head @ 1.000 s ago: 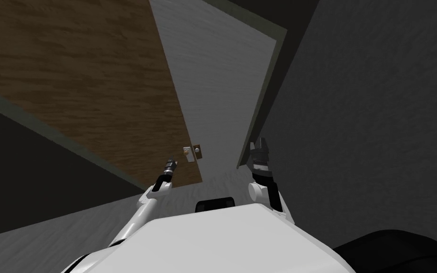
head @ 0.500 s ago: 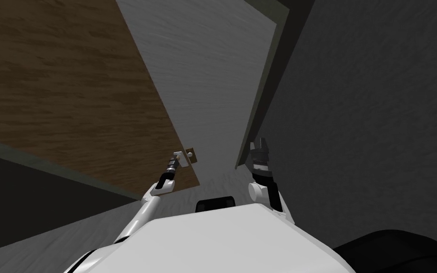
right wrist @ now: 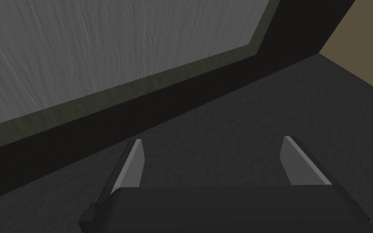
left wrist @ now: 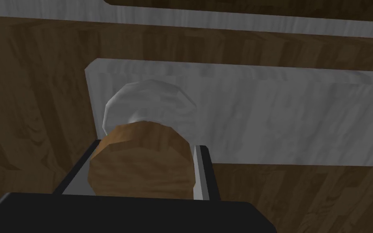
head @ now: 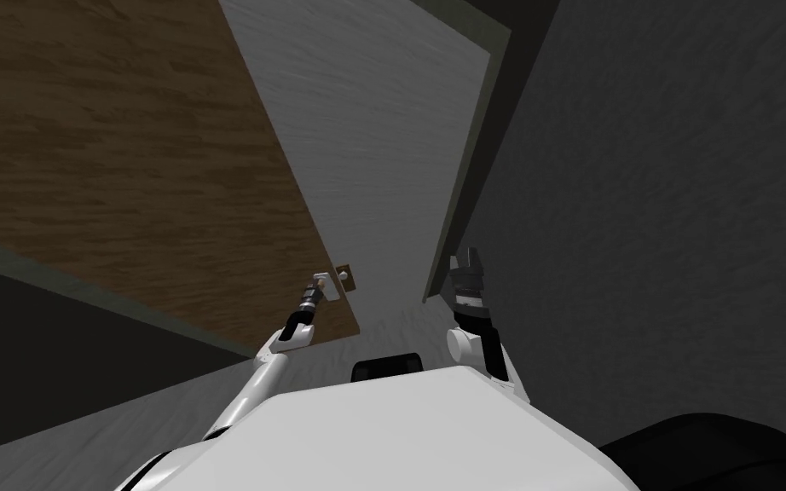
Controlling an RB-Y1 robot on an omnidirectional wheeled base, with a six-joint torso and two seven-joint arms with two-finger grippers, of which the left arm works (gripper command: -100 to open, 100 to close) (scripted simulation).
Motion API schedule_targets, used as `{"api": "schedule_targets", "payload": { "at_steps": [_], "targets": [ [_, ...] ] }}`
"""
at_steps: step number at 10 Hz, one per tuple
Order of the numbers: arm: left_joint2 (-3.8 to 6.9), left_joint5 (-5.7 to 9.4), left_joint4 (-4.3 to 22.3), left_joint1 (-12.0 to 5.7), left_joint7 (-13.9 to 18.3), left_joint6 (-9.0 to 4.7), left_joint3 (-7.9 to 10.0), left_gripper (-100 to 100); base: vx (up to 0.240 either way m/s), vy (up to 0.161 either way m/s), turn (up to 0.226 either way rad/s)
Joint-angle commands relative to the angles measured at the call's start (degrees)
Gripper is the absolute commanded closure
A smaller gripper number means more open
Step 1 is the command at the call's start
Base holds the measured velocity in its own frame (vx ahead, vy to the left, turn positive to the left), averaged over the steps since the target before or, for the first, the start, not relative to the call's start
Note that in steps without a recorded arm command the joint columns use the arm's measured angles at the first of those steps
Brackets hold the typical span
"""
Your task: Pull the door open
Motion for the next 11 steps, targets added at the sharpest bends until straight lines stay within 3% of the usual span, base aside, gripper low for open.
{"api": "schedule_targets", "payload": {
  "at_steps": [1, 2, 3, 9, 11],
  "targets": [
    [0.84, 0.15, 0.75, 1.03, 0.15, -0.06, 0.71, 100, -0.201, 0.098, 0.06],
    [0.84, 0.15, 0.75, 1.03, 0.15, -0.06, 0.71, 100, -0.133, 0.066, 0.087],
    [0.88, 0.12, -0.61, 1.29, 0.54, 0.24, -0.01, -100, -0.148, 0.028, 0.002],
    [0.74, -0.17, -2.98, 1.72, 2.01, 0.25, -3.0, -100, -0.192, -0.036, -0.042],
    [1.11, -0.03, -1.36, 1.86, 1.49, 0.01, -1.57, -100, 0.001, 0.054, 0.066]
  ]
}}
